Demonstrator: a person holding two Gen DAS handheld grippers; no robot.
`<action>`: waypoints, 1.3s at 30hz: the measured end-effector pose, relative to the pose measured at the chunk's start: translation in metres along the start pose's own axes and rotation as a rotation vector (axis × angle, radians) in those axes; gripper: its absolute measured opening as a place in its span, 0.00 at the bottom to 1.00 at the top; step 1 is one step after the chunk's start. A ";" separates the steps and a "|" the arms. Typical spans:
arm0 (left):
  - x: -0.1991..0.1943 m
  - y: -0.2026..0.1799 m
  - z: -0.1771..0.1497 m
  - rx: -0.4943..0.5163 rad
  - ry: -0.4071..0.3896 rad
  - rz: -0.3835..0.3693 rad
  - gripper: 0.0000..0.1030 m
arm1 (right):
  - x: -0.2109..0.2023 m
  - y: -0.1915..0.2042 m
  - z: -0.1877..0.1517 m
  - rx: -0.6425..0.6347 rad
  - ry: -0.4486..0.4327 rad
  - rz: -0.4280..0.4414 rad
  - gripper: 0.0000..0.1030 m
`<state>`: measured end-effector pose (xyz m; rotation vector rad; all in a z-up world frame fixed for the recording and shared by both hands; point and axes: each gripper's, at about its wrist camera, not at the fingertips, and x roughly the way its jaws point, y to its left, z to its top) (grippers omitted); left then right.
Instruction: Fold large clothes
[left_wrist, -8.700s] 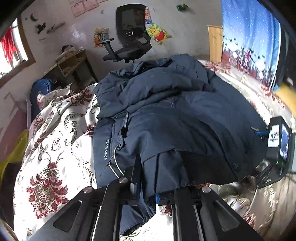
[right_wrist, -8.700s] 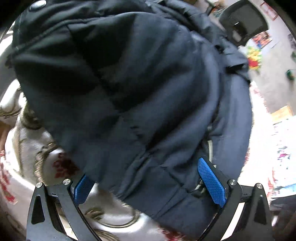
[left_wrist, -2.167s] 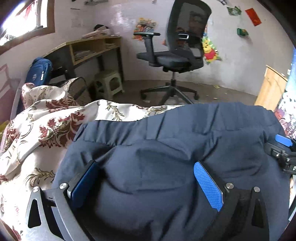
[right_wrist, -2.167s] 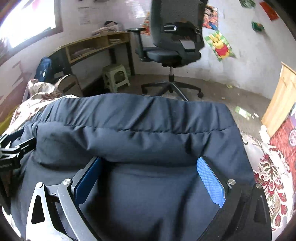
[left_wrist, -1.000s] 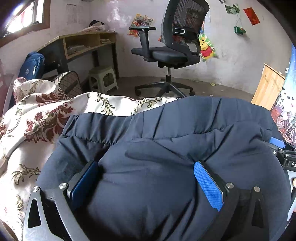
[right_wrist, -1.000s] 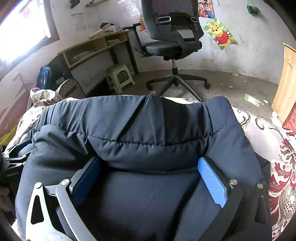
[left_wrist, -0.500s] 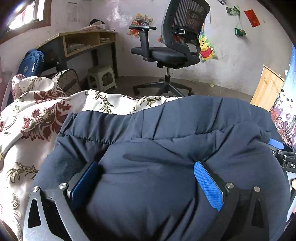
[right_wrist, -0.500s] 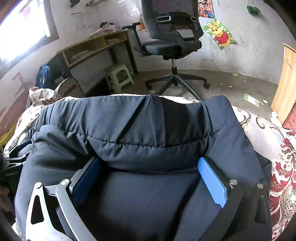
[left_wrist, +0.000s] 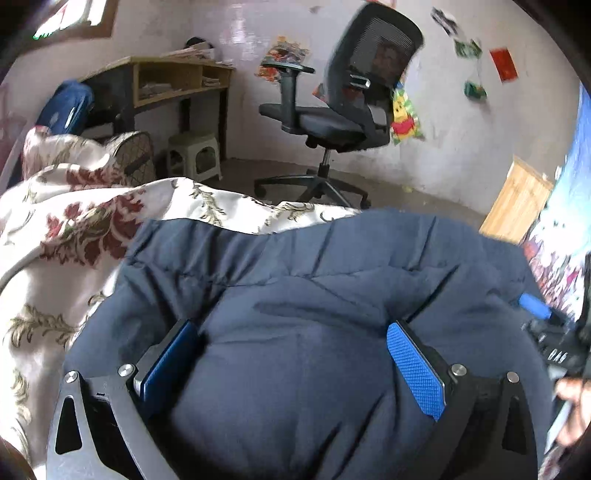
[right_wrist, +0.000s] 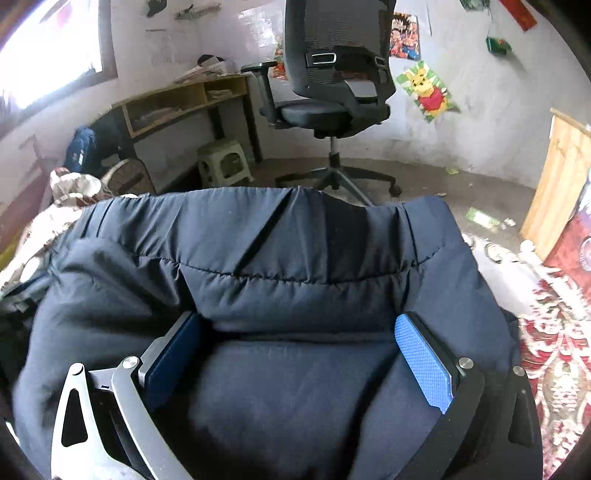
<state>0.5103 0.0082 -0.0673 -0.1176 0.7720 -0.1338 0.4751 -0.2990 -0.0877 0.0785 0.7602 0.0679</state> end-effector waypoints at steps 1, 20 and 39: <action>-0.006 0.007 0.001 -0.023 -0.006 0.015 1.00 | -0.006 0.002 -0.001 -0.019 -0.008 -0.031 0.99; -0.057 0.126 -0.042 -0.093 0.080 -0.006 1.00 | -0.060 -0.105 -0.032 0.051 0.032 -0.095 0.99; -0.013 0.141 -0.067 -0.155 0.185 -0.255 1.00 | -0.018 -0.147 -0.073 0.249 0.016 0.185 0.99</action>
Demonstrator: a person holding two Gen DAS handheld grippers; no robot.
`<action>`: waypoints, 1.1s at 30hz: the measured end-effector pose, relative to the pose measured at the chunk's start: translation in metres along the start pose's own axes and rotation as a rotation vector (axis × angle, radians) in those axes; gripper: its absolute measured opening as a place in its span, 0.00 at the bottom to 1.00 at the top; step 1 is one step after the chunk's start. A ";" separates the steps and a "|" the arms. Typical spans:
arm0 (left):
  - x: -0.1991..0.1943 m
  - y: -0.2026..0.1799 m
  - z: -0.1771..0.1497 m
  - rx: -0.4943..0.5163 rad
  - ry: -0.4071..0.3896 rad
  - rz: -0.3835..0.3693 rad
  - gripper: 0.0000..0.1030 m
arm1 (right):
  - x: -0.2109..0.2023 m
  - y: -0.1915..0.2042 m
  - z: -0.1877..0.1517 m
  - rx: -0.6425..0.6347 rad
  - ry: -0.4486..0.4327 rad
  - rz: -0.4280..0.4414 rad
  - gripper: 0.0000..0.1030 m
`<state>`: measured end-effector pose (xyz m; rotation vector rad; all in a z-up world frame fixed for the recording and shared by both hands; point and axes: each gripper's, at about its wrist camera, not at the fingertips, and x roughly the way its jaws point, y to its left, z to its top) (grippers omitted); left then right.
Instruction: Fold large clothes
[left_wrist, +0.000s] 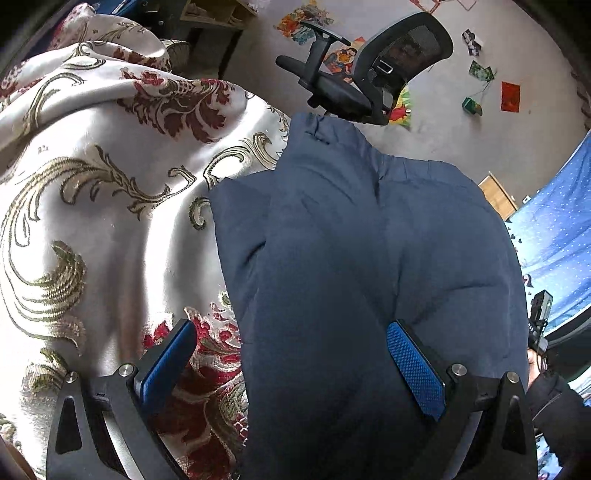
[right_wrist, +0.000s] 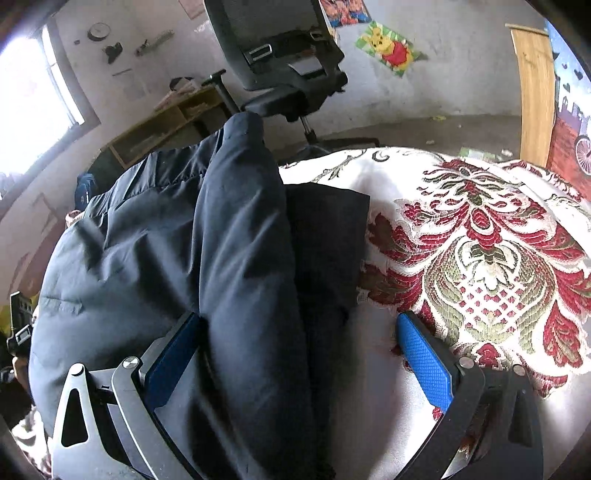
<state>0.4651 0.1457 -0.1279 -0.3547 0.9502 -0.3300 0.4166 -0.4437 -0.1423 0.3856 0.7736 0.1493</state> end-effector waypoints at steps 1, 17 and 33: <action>0.001 0.001 -0.001 0.002 -0.004 -0.003 1.00 | -0.001 0.000 -0.004 -0.001 -0.008 0.000 0.99; 0.013 0.015 0.011 -0.027 0.098 -0.104 1.00 | 0.004 0.006 0.014 -0.029 0.115 0.034 0.99; 0.029 0.014 0.020 -0.093 0.161 -0.173 0.96 | 0.016 0.012 0.013 0.046 0.179 0.056 0.99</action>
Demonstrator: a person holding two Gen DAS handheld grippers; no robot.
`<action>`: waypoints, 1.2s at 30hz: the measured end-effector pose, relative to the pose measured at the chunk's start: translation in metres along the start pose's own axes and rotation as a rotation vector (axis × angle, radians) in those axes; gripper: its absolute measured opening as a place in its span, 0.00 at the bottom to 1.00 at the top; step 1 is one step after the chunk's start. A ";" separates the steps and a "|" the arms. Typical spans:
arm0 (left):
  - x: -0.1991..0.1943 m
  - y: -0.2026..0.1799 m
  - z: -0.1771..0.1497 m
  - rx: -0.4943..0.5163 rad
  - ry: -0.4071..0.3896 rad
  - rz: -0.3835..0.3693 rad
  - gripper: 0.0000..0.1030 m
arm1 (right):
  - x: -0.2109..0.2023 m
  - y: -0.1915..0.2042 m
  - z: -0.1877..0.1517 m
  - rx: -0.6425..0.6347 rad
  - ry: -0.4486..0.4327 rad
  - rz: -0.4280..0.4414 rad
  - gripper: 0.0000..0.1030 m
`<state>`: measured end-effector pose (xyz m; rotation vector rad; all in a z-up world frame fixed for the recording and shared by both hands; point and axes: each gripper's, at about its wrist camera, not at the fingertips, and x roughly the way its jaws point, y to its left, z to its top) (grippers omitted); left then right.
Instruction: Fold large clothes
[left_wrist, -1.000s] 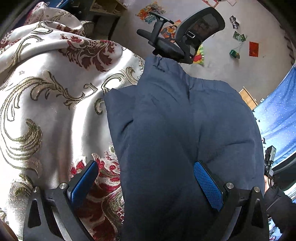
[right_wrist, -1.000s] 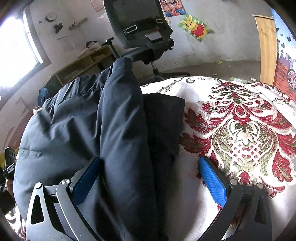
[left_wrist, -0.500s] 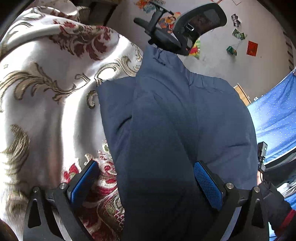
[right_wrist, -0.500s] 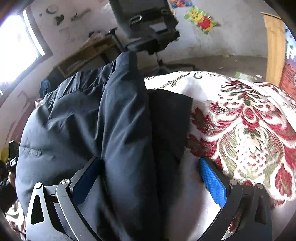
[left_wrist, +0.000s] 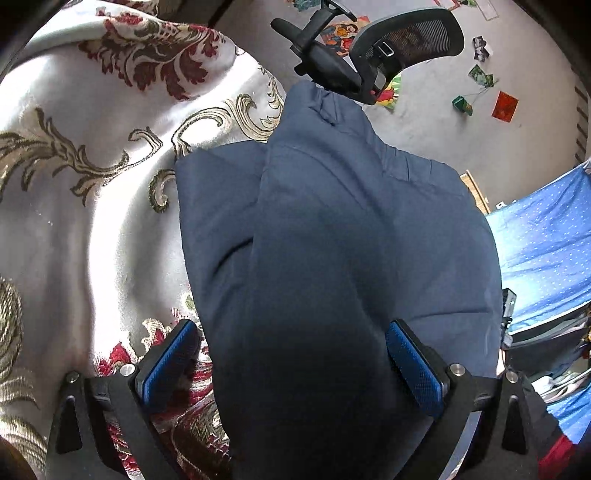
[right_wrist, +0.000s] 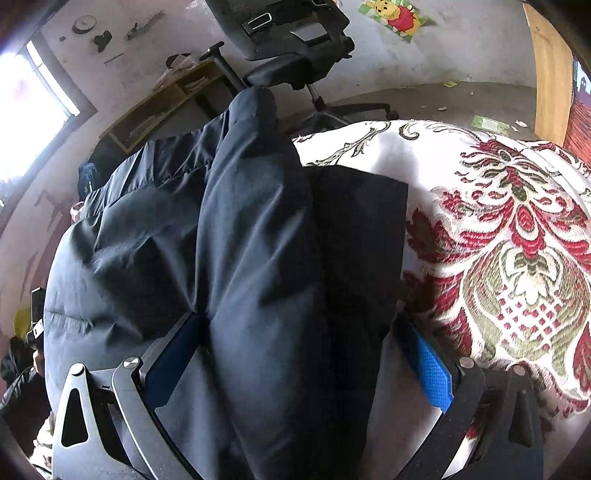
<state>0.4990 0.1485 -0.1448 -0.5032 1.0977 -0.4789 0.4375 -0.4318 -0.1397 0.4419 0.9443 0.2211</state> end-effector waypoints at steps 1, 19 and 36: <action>-0.001 -0.001 0.000 0.001 -0.006 0.003 0.93 | -0.001 0.002 -0.003 -0.004 -0.002 0.001 0.98; -0.047 -0.078 -0.008 0.056 -0.218 0.089 0.15 | -0.072 0.043 -0.008 0.027 -0.132 0.058 0.12; 0.035 -0.210 0.015 0.212 -0.190 -0.100 0.14 | -0.214 0.003 0.025 -0.023 -0.308 -0.140 0.11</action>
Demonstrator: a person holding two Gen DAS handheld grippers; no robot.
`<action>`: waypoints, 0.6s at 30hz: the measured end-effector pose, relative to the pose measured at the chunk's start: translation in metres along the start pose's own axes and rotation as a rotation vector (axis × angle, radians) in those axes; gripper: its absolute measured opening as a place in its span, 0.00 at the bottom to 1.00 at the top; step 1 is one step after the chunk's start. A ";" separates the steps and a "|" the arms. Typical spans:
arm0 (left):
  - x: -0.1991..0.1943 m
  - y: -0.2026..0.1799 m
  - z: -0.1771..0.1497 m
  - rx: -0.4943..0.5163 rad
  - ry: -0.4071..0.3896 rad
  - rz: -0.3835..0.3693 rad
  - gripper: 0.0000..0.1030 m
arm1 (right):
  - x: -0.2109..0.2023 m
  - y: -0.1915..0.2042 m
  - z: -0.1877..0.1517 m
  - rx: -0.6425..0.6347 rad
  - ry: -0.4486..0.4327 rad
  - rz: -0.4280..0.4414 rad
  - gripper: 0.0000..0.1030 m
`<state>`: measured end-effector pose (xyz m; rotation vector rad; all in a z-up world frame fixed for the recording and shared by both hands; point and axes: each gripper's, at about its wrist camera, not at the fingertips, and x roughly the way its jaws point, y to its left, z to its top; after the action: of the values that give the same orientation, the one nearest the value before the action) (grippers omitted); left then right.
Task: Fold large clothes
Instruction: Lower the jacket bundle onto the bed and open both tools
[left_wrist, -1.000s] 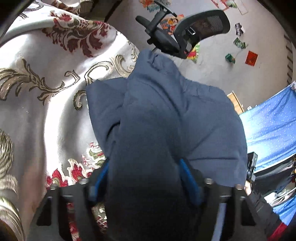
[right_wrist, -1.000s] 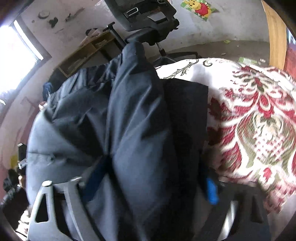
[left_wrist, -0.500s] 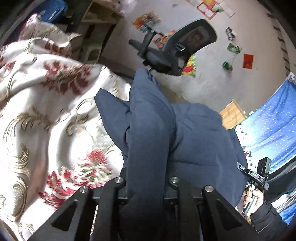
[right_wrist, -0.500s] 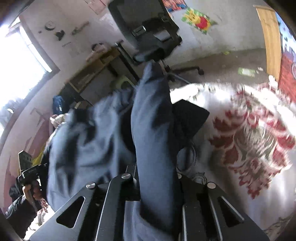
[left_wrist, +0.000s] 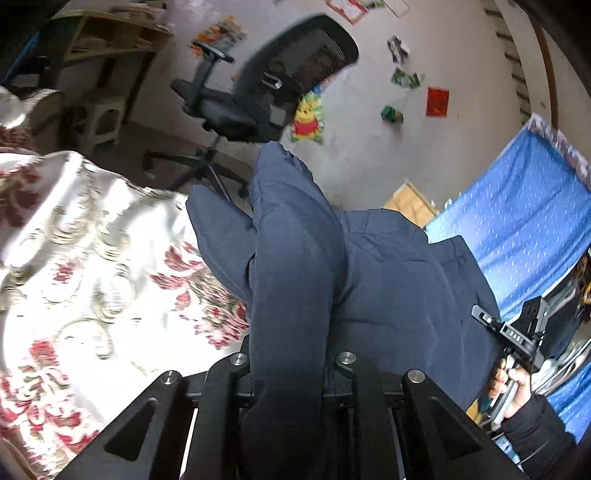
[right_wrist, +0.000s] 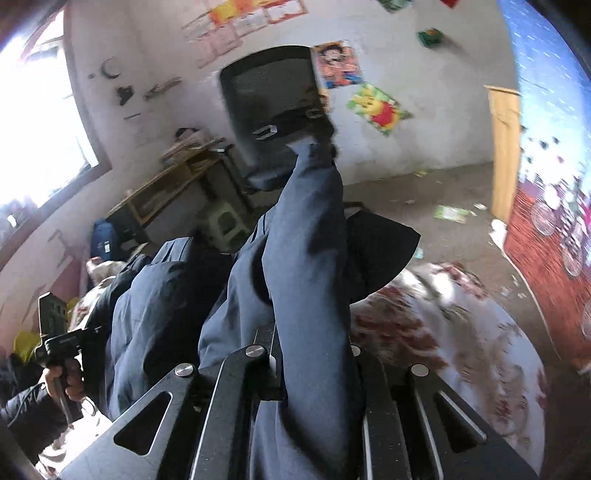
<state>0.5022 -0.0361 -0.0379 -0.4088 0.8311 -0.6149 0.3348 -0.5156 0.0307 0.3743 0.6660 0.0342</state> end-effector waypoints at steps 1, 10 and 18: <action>0.012 -0.002 -0.003 0.008 0.019 0.007 0.14 | 0.002 -0.008 -0.003 0.003 0.011 -0.019 0.11; 0.030 0.008 -0.018 -0.005 0.056 0.084 0.18 | 0.032 -0.051 -0.034 0.079 0.038 -0.137 0.22; 0.032 -0.004 -0.024 0.016 0.088 0.263 0.56 | 0.044 -0.036 -0.043 -0.002 0.059 -0.284 0.78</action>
<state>0.4982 -0.0623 -0.0685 -0.2528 0.9455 -0.3967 0.3399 -0.5289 -0.0391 0.2746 0.7727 -0.2246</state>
